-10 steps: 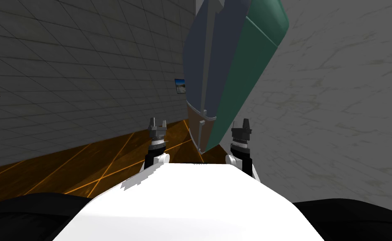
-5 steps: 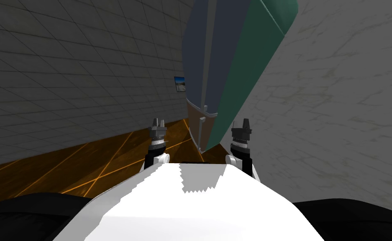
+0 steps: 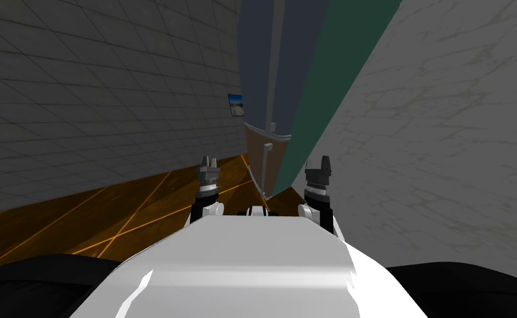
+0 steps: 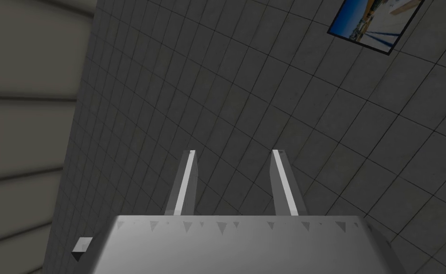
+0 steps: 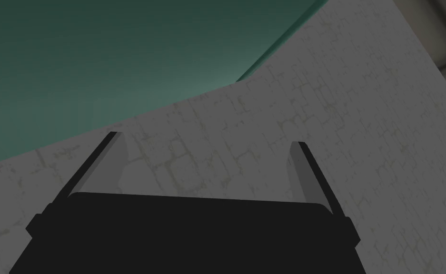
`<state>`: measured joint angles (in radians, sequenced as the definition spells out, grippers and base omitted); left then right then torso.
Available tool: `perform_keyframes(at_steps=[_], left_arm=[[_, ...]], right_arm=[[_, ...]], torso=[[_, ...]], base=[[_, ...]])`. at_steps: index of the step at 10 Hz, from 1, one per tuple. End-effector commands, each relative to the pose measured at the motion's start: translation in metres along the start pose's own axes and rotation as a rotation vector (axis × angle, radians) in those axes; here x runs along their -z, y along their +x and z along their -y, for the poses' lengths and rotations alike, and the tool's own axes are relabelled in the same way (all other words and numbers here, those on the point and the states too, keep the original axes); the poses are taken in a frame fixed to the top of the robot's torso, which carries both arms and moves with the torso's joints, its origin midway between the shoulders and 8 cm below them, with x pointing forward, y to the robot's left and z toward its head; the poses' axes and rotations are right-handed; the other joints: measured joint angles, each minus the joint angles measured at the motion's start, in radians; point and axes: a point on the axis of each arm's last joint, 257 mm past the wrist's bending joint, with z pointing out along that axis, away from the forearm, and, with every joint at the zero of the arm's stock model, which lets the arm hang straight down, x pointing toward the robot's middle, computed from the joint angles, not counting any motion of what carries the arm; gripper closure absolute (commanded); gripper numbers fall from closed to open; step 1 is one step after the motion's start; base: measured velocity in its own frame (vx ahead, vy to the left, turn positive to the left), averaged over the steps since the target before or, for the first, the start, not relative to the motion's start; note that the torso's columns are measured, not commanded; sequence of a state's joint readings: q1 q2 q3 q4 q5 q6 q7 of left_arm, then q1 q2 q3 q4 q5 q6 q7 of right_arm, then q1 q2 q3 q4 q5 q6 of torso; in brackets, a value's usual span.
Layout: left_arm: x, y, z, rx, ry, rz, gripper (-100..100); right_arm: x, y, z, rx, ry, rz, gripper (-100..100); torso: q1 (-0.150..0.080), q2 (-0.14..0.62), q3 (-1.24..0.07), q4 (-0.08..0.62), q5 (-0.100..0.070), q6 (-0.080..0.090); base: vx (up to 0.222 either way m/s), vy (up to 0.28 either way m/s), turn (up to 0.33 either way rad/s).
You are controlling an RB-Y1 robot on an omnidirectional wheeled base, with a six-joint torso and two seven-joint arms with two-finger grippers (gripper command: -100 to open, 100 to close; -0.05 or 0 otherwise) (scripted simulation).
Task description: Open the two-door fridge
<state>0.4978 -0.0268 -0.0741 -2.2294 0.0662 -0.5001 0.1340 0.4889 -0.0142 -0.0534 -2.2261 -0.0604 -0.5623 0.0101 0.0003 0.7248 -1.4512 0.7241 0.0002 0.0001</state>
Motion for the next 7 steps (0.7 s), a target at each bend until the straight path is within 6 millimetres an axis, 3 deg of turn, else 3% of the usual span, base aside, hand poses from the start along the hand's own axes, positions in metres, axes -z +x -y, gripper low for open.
perform_keyframes(at_steps=[1, 7], left_arm=[[0.0, 0.0, 0.0, 0.0, 0.0, 0.0, 0], [0.0, 0.0, 0.0, 0.0, 0.0, 0.0, 0]], right_arm=[[-0.004, 0.014, 0.0, 0.093, -0.008, -0.087, -100], [-0.008, 0.049, 0.001, 0.404, -0.067, -0.286, -100]], torso=[[0.001, 0.009, -0.02, 0.01, 0.0, 0.0], [0.0, 0.013, -0.025, 0.014, 0.0, 0.0]], base=[[0.03, 0.034, -0.101], [0.049, 0.071, -0.136]])
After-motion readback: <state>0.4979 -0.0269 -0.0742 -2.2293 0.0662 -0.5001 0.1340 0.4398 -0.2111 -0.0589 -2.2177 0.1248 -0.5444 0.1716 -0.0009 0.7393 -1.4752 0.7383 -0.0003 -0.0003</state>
